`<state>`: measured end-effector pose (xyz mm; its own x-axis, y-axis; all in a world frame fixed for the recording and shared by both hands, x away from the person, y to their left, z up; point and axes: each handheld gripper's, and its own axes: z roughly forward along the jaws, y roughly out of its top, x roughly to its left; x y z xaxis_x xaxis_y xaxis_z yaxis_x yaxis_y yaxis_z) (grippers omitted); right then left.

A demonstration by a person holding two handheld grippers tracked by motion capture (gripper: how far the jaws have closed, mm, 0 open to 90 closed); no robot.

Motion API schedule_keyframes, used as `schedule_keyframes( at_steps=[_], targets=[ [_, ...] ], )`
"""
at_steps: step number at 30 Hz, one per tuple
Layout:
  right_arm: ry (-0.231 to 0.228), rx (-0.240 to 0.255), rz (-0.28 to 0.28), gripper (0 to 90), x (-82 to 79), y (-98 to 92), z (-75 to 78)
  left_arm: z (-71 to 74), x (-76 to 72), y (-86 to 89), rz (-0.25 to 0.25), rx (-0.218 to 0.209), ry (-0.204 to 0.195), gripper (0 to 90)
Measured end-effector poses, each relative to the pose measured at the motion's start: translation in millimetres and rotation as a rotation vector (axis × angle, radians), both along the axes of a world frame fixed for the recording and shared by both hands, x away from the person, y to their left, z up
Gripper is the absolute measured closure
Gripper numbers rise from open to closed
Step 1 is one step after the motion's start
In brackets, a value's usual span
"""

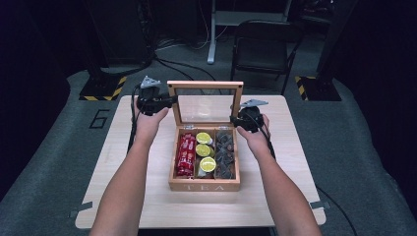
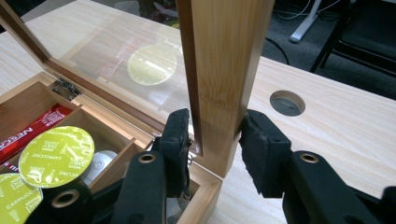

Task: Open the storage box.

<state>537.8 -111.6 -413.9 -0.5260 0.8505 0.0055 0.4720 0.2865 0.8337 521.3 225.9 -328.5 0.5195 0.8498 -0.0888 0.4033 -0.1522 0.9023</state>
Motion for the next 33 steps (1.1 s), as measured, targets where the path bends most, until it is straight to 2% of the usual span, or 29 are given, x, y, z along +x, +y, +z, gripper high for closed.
schedule_keyframes(
  at_steps=[11, 15, 18, 25, 27, 29, 33],
  targets=[
    [-0.010, -0.013, 0.006, 64.1, 2.0, -0.3, -4.4, -0.5, 0.5, 0.5, -0.001, -0.006, 0.006, 63.1],
    [-0.001, 0.004, -0.007, 63.8, 0.9, 0.4, -5.3, -0.4, 0.3, 0.2, 0.001, -0.005, 0.006, 63.2],
    [-0.004, -0.011, -0.009, 63.7, 1.0, 1.1, -6.3, -0.4, 0.4, 0.2, 0.000, -0.005, 0.007, 63.2],
    [0.005, -0.011, -0.009, 63.3, 1.9, 1.7, -8.9, -0.6, 0.9, 0.3, 0.000, -0.005, 0.004, 63.2],
    [0.009, -0.028, 0.000, 63.2, 3.2, 1.2, -10.5, -0.7, 0.9, 0.4, -0.001, -0.005, 0.004, 63.2],
    [0.021, -0.023, -0.006, 63.4, 2.8, 1.6, -12.7, -0.7, 0.7, 0.4, -0.001, -0.006, 0.004, 63.3],
    [0.011, -0.023, -0.005, 63.2, 3.3, 1.7, -14.0, -0.7, 0.3, 0.0, 0.001, -0.002, 0.002, 63.3]
  ],
)
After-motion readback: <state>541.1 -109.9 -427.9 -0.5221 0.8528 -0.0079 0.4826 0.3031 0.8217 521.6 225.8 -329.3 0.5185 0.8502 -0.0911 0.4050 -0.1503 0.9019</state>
